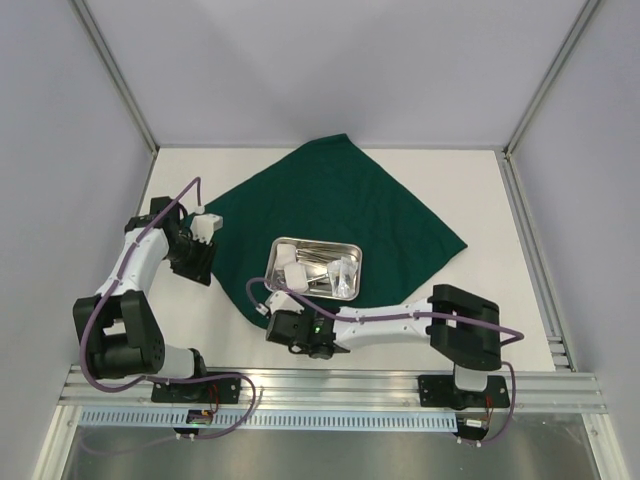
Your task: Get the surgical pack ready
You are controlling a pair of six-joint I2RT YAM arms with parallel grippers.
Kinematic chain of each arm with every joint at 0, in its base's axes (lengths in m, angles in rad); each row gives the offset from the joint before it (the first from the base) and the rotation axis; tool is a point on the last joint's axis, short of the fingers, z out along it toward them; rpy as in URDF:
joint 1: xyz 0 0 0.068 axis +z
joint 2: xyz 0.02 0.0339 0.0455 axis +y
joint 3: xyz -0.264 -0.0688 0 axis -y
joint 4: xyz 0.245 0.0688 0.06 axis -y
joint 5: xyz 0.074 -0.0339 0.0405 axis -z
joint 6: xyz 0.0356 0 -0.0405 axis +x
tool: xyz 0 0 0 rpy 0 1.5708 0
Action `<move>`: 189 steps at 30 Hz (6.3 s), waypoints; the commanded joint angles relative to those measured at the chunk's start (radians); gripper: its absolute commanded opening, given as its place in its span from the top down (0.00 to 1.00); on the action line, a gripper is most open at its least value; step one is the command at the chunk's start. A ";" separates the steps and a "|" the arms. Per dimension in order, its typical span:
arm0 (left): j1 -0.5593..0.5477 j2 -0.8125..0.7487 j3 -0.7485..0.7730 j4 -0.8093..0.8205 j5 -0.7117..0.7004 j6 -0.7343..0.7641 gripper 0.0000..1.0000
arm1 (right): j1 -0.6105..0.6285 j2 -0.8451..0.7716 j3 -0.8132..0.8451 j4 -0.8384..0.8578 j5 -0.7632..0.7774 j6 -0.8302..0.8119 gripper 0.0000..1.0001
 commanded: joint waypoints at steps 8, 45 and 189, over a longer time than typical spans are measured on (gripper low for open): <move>0.007 -0.002 0.122 -0.064 0.060 0.006 0.55 | -0.232 -0.100 0.159 0.043 0.006 -0.183 1.00; -0.264 0.499 0.639 -0.135 0.172 0.010 0.54 | -0.741 0.479 0.951 -0.087 -0.112 -0.172 1.00; -0.706 0.890 1.099 0.149 0.360 -0.379 0.98 | -1.057 0.090 0.182 0.117 -0.534 0.113 0.43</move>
